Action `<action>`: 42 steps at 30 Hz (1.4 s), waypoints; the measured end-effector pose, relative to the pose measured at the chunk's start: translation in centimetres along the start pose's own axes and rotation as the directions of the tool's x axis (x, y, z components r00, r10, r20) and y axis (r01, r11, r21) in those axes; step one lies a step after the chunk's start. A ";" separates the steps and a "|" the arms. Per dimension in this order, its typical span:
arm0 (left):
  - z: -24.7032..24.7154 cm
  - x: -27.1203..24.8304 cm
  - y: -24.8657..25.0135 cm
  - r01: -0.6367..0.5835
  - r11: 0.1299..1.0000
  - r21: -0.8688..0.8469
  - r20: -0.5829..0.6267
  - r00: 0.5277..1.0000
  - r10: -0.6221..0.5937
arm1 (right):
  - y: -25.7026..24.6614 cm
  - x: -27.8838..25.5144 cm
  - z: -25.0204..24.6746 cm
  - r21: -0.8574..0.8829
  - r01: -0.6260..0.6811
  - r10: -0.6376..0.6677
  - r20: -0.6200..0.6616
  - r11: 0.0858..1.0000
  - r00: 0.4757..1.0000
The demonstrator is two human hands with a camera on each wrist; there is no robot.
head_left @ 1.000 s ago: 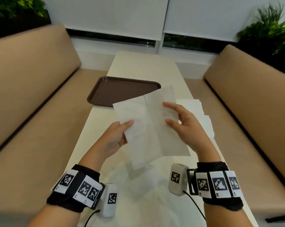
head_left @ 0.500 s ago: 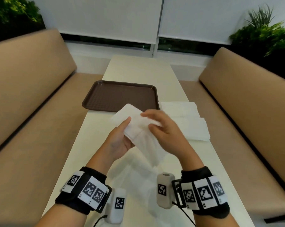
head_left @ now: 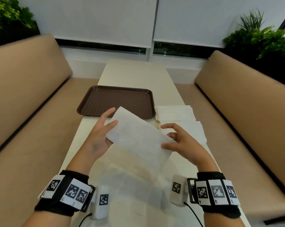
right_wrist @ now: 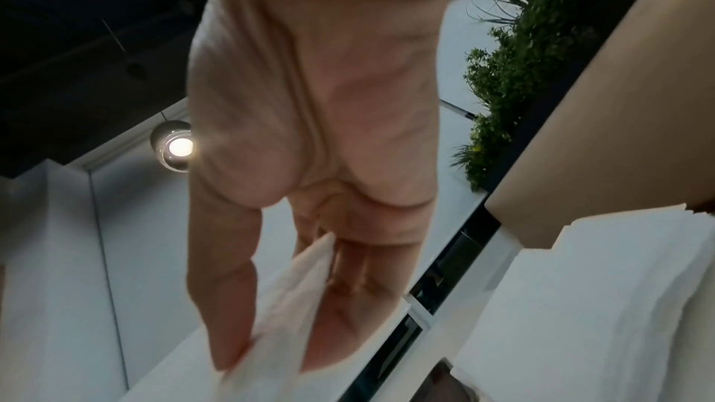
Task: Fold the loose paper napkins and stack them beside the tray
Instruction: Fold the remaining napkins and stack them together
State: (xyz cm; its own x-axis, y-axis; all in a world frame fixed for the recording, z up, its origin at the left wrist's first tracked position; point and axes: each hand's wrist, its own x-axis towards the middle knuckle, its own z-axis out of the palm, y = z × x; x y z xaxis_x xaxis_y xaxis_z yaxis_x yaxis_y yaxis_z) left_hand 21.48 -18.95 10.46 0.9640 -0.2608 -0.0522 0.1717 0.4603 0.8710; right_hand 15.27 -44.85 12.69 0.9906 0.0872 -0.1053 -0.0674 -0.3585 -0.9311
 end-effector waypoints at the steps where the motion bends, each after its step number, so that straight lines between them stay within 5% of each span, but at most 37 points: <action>1: -0.4 0.3 0.2 -0.003 0.996 0.093 0.029 1.000 0.000 | 0.0 -0.1 -0.2 0.001 0.004 -0.004 -0.007 1.000 1.000; 7: -0.3 1.1 0.6 0.047 0.953 0.300 0.182 0.978 -0.106 | 1.0 0.0 -1.4 0.068 0.026 -0.020 -0.083 0.997 0.996; 11: 0.6 2.1 -0.3 -0.023 0.835 0.549 0.261 0.954 -0.146 | 3.3 0.5 -2.6 0.135 0.016 -0.003 -0.099 0.991 0.995; 15: 1.9 5.0 -2.0 0.045 0.763 0.644 0.211 0.949 -0.235 | 5.6 3.0 -4.4 0.082 -0.042 0.054 -0.156 0.996 0.986; 21: 6.3 14.4 -4.8 0.015 0.759 0.651 0.207 0.959 -0.196 | 5.2 11.3 -11.9 0.041 -0.086 0.092 -0.189 0.995 0.978; 24: 8.7 19.3 -6.7 0.057 0.762 0.645 0.122 0.977 -0.176 | 5.0 16.2 -15.1 -0.114 -0.112 0.071 -0.317 0.987 0.946; 28: 10.9 23.9 -9.8 0.098 0.698 0.710 0.022 0.987 -0.160 | 7.9 22.0 -17.4 -0.364 -0.268 0.072 -0.470 0.892 0.880; 37: 11.8 26.7 -14.3 0.197 0.271 0.942 -0.138 0.966 -0.220 | 13.3 23.5 -16.1 -0.658 -0.412 0.205 -0.372 0.630 0.906; 40: 12.2 25.7 -13.9 0.207 0.293 0.934 -0.152 0.968 -0.201 | 12.8 22.8 -15.8 -0.721 -0.497 0.379 -0.339 0.484 0.861; 42: 11.9 24.8 -12.6 0.179 0.309 0.934 -0.114 0.969 -0.218 | 11.6 21.9 -15.6 -0.692 -0.493 0.376 -0.330 0.527 0.866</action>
State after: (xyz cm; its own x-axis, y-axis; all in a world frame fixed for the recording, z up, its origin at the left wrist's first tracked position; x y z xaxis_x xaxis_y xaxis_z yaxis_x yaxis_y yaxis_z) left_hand 40.79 -41.34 3.99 0.9199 -0.2569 -0.2962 0.0361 -0.6968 0.7164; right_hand 38.09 -61.55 5.04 0.8715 -0.3664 -0.3260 -0.4417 -0.8753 -0.1970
